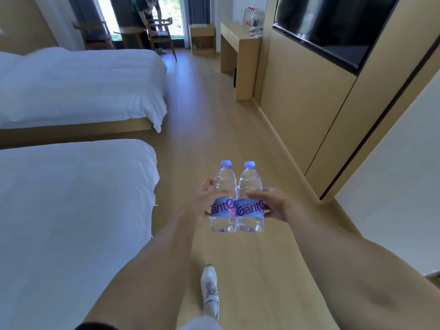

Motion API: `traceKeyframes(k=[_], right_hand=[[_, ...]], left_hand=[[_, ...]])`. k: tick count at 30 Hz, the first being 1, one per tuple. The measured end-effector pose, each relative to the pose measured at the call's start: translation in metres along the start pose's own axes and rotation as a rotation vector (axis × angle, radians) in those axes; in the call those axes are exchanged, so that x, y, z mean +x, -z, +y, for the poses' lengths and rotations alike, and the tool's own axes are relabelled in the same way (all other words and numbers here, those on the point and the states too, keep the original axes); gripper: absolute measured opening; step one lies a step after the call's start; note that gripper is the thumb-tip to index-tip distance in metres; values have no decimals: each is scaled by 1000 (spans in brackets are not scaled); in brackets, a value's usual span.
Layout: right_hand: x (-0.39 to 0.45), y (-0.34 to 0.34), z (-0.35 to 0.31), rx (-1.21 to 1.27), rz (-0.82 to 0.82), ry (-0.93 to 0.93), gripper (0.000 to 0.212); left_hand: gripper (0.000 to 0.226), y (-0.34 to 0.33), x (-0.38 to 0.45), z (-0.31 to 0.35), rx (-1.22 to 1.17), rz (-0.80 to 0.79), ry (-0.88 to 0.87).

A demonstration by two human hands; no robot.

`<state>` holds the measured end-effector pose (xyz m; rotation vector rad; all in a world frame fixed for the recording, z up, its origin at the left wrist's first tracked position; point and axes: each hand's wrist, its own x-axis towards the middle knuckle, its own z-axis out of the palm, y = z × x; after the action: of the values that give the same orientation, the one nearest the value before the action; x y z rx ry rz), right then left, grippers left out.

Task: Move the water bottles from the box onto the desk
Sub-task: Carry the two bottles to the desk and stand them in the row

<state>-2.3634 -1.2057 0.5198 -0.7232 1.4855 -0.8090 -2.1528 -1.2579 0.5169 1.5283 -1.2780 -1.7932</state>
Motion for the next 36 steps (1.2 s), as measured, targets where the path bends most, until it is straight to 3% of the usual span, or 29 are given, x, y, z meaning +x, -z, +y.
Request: traceKeyframes(k=[20,36], right_hand=[[312,-18,-224,-12,18,-6,34],[579,21,-384,-50,-135,-40,15]], left_hand=[[48,125,311,184,-68,-38,1],[45,173,561,320,-113,47,30]])
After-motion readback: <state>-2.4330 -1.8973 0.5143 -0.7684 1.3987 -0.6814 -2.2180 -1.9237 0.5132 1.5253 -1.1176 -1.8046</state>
